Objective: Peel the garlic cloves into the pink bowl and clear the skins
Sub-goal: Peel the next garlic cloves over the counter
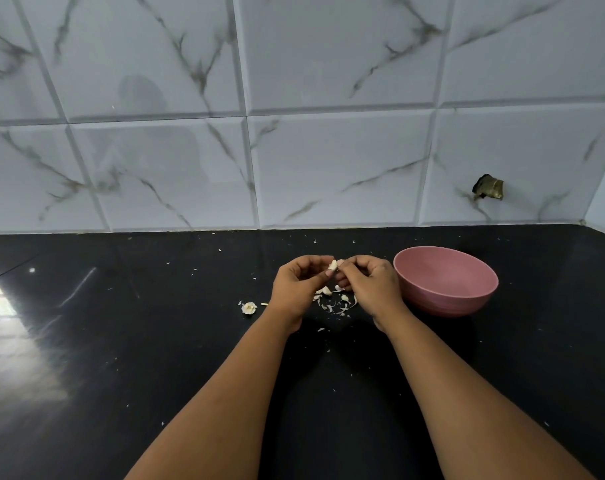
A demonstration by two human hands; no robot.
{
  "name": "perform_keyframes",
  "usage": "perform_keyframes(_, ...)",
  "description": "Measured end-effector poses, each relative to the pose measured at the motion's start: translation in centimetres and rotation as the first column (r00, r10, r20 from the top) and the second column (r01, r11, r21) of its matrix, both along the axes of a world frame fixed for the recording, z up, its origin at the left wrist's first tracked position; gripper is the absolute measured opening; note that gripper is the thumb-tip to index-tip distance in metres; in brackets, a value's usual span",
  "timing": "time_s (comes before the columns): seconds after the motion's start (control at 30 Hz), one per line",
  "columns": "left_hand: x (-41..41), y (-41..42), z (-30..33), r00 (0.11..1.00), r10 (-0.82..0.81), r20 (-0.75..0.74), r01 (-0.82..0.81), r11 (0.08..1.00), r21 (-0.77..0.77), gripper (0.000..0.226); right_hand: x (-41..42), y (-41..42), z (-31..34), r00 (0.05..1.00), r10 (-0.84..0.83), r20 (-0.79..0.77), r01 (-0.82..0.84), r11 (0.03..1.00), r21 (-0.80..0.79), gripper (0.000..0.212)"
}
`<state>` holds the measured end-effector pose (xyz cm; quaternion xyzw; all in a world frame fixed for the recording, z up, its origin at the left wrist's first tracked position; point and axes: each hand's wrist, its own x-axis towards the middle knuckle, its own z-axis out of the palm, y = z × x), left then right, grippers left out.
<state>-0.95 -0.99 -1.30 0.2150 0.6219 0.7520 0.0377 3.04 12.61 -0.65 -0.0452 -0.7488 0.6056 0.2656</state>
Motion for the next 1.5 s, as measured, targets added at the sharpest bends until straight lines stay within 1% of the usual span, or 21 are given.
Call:
perform_keyframes(0.1,0.0,0.0,0.0,1.000,0.001,-0.015,-0.001,1.000,-0.018,0.019,0.1,0.1,0.1,1.000,0.012,-0.010,-0.012,1.000,-0.023,0.016)
perform_keyframes(0.27,-0.2,0.0,0.0,0.999,0.012,-0.031,-0.014,0.999,-0.044,0.019,0.3,0.3,0.2,0.999,0.011,-0.037,-0.012,1.000,-0.026,0.025)
perform_keyframes(0.57,-0.2,-0.1,0.2,0.999,-0.003,-0.054,-0.002,0.997,-0.077,0.020,0.2,0.5,0.1,1.000,-0.002,-0.013,0.003,0.998,0.056,0.016)
perform_keyframes(0.77,-0.1,-0.1,0.2,0.998,-0.041,-0.052,0.039,0.998,-0.046,0.018,0.1,0.3,0.1,1.000,-0.020,0.007,0.020,0.998,0.063,0.017)
perform_keyframes(0.9,0.1,0.1,0.1,0.996,-0.076,-0.039,0.076,0.997,-0.019,0.016,0.0,0.1,0.1,0.999,-0.025,0.028,0.022,0.996,0.087,0.012)
perform_keyframes(0.97,0.0,0.1,0.2,0.997,-0.076,-0.017,0.076,0.997,0.004,0.015,-0.2,0.1,0.0,0.999,-0.035,0.037,0.031,0.996,0.088,0.016)
perform_keyframes(1.1,0.0,0.2,0.2,0.996,-0.064,0.055,0.062,0.997,0.038,0.013,-0.7,0.1,0.1,0.995,-0.087,0.049,0.086,0.996,0.009,0.030)
perform_keyframes(1.17,0.0,0.2,0.2,0.994,-0.080,0.081,0.075,0.995,0.066,0.013,-0.8,0.4,0.1,0.995,-0.092,0.046,0.092,0.996,0.018,0.035)
perform_keyframes(1.23,-0.1,0.2,0.3,0.991,-0.094,0.095,0.086,0.993,0.085,0.014,-0.7,0.5,0.0,0.996,-0.087,0.027,0.085,0.994,0.063,0.038)
perform_keyframes(1.27,-0.1,0.2,0.3,0.990,-0.096,0.098,0.087,0.992,0.092,0.015,-0.6,0.6,-0.1,0.996,-0.089,0.003,0.088,0.991,0.096,0.035)
perform_keyframes(1.33,-0.1,0.1,0.4,0.990,-0.091,0.106,0.080,0.992,0.100,0.016,-0.5,0.7,-0.2,0.993,-0.108,-0.057,0.116,0.979,0.170,0.021)
perform_keyframes(1.37,-0.1,0.1,0.4,0.990,-0.085,0.108,0.074,0.992,0.099,0.016,-0.5,0.8,-0.2,0.991,-0.108,-0.077,0.120,0.978,0.171,0.016)
perform_keyframes(1.43,-0.1,0.2,0.4,0.991,-0.075,0.108,0.065,0.994,0.090,0.015,-0.5,0.9,-0.3,0.990,-0.092,-0.103,0.104,0.988,0.118,0.018)
perform_keyframes(1.5,-0.1,0.1,0.3,0.993,-0.066,0.102,0.058,0.995,0.078,0.014,-0.6,0.9,-0.4,0.986,-0.101,-0.129,0.115,0.988,0.105,0.019)
